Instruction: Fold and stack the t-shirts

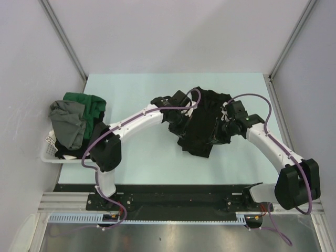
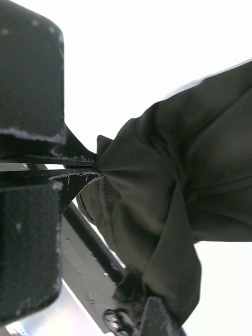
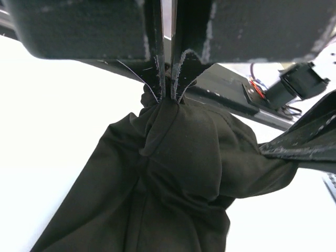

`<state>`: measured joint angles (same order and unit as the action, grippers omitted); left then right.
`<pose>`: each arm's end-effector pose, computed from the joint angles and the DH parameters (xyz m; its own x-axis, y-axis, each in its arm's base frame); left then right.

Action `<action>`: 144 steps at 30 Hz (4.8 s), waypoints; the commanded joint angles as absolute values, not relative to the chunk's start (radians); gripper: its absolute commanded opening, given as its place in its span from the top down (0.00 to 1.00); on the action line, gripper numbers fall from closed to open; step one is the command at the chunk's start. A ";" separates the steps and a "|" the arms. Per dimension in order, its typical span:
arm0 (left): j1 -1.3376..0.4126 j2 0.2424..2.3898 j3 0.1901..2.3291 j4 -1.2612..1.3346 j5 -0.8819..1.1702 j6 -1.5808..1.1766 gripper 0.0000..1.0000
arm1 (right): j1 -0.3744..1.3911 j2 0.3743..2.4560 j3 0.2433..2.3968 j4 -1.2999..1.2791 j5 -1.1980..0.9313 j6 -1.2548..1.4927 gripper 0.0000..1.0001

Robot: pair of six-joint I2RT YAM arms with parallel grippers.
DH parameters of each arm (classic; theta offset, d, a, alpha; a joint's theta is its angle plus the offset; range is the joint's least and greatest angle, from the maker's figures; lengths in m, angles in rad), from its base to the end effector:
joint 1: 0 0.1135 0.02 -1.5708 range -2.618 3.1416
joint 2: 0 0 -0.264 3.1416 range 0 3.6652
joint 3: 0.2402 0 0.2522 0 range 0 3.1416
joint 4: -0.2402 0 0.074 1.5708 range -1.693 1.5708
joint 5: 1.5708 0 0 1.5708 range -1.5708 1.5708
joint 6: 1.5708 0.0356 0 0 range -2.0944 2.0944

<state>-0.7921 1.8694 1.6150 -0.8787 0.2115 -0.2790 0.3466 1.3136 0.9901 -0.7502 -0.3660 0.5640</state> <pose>0.2728 -0.2871 0.2637 -0.8204 0.4481 -0.3551 0.5540 0.7768 -0.2995 0.2358 0.0987 0.2536 -0.9540 0.1862 -0.2349 0.0382 0.8528 0.5208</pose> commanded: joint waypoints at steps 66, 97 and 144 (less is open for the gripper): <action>-0.607 2.399 2.187 -0.546 0.210 -0.373 0.79 | 0.092 1.968 1.571 -0.636 -0.229 0.279 0.89; -0.598 1.873 1.437 -0.460 0.216 -0.311 0.67 | 0.219 1.513 1.316 -0.747 0.055 0.396 0.31; -0.617 1.885 1.548 -0.584 0.287 -0.296 0.66 | 0.314 1.499 0.789 -0.270 -0.029 0.601 0.40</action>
<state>-0.6094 1.9480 1.5188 -0.5797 0.2916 -0.3202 0.3069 1.4975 0.8032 -0.3153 -0.0349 0.5957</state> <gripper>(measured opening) 0.342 0.609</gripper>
